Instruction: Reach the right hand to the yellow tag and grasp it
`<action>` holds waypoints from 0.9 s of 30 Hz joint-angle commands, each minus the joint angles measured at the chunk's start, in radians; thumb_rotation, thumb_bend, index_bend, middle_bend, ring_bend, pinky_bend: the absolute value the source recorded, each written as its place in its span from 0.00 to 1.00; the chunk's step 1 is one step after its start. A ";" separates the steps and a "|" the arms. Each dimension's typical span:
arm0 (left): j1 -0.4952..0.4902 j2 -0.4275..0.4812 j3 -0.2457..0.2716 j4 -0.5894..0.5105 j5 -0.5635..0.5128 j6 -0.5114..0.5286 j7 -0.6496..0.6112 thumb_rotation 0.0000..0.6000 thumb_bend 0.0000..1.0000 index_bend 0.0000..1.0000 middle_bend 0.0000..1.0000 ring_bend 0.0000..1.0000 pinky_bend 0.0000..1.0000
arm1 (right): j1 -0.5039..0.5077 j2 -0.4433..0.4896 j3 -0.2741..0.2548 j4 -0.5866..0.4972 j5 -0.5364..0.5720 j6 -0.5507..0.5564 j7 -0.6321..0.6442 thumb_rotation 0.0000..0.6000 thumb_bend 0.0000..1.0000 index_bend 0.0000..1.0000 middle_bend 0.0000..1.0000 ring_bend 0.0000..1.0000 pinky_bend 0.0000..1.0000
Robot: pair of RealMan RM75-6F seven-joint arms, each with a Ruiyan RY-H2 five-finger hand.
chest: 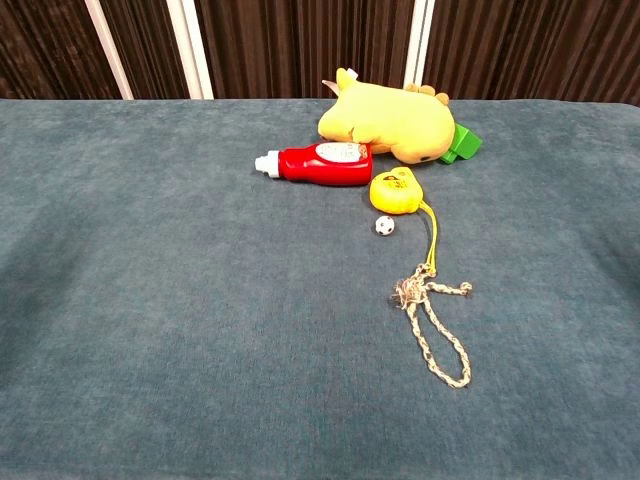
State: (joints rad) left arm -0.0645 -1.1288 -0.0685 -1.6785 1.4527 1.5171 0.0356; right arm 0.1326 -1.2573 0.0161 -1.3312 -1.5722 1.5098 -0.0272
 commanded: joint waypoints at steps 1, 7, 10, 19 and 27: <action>0.000 0.001 0.001 0.001 -0.001 -0.001 0.000 1.00 0.44 0.19 0.00 0.00 0.00 | 0.000 -0.001 0.000 0.001 -0.003 0.000 -0.001 1.00 0.18 0.01 0.00 0.02 0.15; 0.002 0.003 0.003 0.004 0.003 0.001 -0.005 1.00 0.44 0.19 0.00 0.00 0.00 | -0.006 0.006 0.004 -0.008 -0.008 0.012 0.001 1.00 0.18 0.01 0.00 0.02 0.15; 0.001 0.002 0.002 0.004 0.000 -0.003 -0.003 1.00 0.44 0.19 0.00 0.00 0.00 | -0.007 0.009 0.009 -0.008 -0.005 0.013 0.012 1.00 0.18 0.01 0.00 0.02 0.15; 0.001 -0.001 0.004 0.000 0.002 -0.002 0.008 1.00 0.44 0.19 0.00 0.00 0.00 | -0.006 0.012 0.004 -0.001 -0.009 -0.004 0.044 1.00 0.18 0.01 0.00 0.02 0.15; 0.001 0.001 0.002 0.000 -0.002 -0.004 0.007 1.00 0.44 0.19 0.00 0.00 0.00 | -0.004 0.022 -0.001 -0.014 -0.008 -0.022 0.064 1.00 0.18 0.01 0.00 0.02 0.15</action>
State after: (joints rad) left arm -0.0635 -1.1283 -0.0663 -1.6786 1.4510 1.5131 0.0428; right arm 0.1285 -1.2355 0.0161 -1.3447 -1.5804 1.4885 0.0367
